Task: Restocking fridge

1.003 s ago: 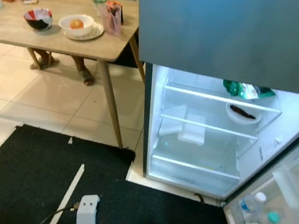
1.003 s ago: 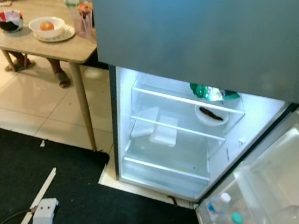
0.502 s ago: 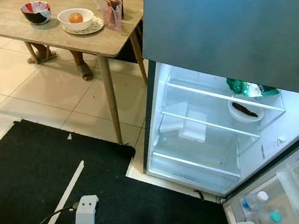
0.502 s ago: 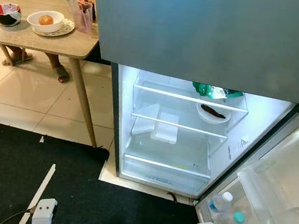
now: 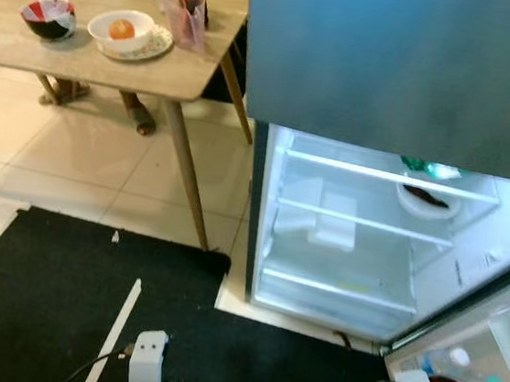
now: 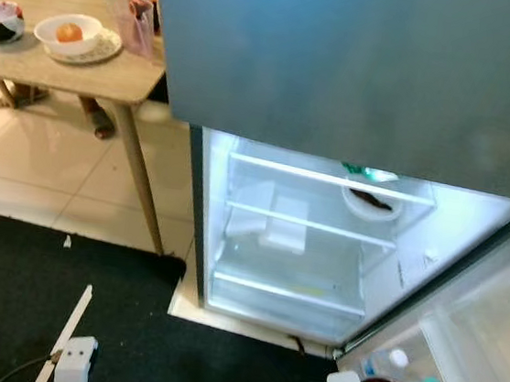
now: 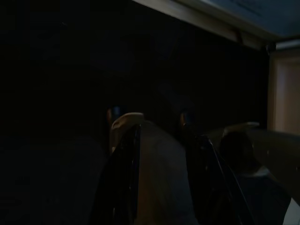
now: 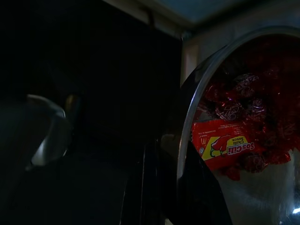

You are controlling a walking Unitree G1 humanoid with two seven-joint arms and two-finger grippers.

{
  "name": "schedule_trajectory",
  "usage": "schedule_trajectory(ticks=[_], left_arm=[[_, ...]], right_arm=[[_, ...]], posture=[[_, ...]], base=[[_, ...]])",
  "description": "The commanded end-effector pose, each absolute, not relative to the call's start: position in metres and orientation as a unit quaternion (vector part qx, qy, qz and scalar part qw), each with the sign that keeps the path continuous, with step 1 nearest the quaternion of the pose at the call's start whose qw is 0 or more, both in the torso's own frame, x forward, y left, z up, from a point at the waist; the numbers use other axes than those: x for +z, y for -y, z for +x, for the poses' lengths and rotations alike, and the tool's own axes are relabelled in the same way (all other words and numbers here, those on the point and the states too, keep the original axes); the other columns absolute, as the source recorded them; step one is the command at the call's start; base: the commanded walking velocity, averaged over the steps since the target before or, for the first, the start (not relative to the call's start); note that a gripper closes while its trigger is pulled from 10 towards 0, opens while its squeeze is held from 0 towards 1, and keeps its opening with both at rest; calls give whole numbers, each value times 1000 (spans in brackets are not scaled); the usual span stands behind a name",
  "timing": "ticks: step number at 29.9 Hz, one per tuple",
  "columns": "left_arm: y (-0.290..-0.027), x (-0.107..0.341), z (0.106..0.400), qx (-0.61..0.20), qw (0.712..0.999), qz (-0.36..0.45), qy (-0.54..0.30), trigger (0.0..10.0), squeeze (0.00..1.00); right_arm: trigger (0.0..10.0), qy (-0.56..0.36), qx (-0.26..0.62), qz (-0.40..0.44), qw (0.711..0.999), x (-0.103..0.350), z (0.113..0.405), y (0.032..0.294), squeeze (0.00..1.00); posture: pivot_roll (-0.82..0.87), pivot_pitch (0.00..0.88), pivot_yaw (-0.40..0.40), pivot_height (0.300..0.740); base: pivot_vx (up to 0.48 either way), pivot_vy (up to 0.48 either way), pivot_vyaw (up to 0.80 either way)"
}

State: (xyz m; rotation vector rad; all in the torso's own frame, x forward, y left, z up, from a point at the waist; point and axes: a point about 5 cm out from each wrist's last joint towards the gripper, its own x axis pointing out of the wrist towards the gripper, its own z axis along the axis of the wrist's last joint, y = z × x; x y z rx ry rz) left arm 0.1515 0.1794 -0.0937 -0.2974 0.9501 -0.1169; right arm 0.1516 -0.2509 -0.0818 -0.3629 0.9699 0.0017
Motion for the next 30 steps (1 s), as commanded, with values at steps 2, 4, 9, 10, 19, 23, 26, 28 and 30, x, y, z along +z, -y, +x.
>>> schedule_trajectory(ticks=[2,4,9,10,19,23,26,28,30], left_arm=[[-182,-96,146,-52,873,-140,-463,10000,0],[-182,-96,146,-52,873,-140,-464,10000,0],[-182,-96,146,-53,874,-139,-463,10000,0],[-182,-96,146,-53,874,-139,-463,10000,0],[-184,-95,148,-54,874,-135,-463,10000,0],[-183,-94,148,-60,874,-139,-462,10000,0],[-183,-94,149,-58,874,-139,-462,10000,0],[-184,-95,148,-51,874,-136,-464,10000,0],[-184,-95,148,-52,874,-135,-463,10000,0]], right_arm=[[10000,-453,12,-177,874,-81,155,245,0],[10000,-451,16,-180,874,-81,157,244,0],[10000,-448,20,-182,875,-81,158,243,0],[10000,-448,20,-183,875,-81,158,243,0],[10000,-447,23,-186,875,-81,158,242,0],[10000,-447,23,-186,875,-81,159,242,0],[10000,-446,24,-187,875,-81,159,242,0],[10000,-444,25,-187,876,-80,160,241,0],[10000,-442,26,-188,876,-80,161,241,0]], posture=[[-29,82,4,740],[-29,82,4,740],[-27,82,4,740],[-27,82,4,740],[-26,80,5,740],[-28,78,6,740],[-28,78,6,740],[-29,80,6,740],[-28,80,6,740]], base=[[334,0,0],[334,0,0],[334,0,0],[334,0,0],[111,0,0],[0,-302,0],[0,-428,0],[0,-307,0],[0,0,0]])
